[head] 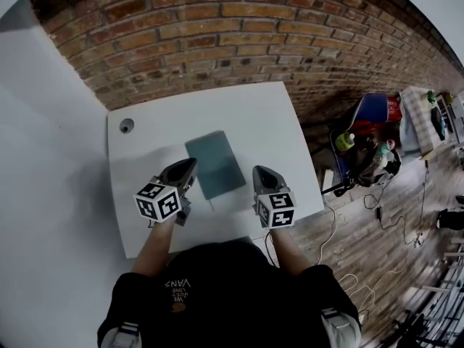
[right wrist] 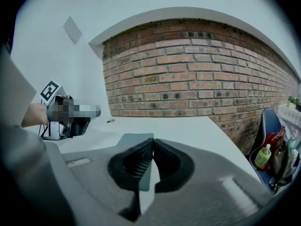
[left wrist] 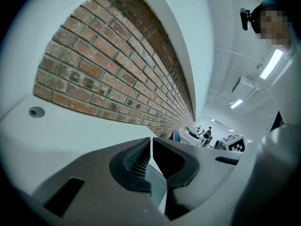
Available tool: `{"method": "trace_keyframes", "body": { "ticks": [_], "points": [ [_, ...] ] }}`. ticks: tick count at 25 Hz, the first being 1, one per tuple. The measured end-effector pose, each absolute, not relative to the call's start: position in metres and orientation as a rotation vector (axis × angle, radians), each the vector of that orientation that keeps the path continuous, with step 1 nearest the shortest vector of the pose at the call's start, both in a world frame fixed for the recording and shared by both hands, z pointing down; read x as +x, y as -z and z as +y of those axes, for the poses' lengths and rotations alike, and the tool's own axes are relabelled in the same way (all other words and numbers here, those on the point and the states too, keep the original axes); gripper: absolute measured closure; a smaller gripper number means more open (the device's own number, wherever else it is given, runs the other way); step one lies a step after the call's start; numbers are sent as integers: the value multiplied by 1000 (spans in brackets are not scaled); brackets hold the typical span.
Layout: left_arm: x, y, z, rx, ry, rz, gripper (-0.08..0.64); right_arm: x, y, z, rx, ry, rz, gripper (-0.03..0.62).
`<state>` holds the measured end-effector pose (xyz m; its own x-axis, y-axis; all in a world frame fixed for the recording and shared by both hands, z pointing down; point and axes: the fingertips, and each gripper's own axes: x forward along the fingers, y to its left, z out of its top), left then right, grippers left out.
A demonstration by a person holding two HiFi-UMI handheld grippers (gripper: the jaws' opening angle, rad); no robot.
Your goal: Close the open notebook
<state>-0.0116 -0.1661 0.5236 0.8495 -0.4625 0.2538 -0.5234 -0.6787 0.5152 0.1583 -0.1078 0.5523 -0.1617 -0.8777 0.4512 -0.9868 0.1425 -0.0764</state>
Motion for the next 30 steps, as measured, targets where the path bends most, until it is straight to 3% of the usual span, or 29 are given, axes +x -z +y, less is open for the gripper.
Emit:
{"method": "trace_keyframes", "body": {
  "ticks": [30],
  "points": [
    [-147,-479,-93,2502,-16,-997,537,49,-468,-69,1741,-297,-2373,594]
  ]
}}
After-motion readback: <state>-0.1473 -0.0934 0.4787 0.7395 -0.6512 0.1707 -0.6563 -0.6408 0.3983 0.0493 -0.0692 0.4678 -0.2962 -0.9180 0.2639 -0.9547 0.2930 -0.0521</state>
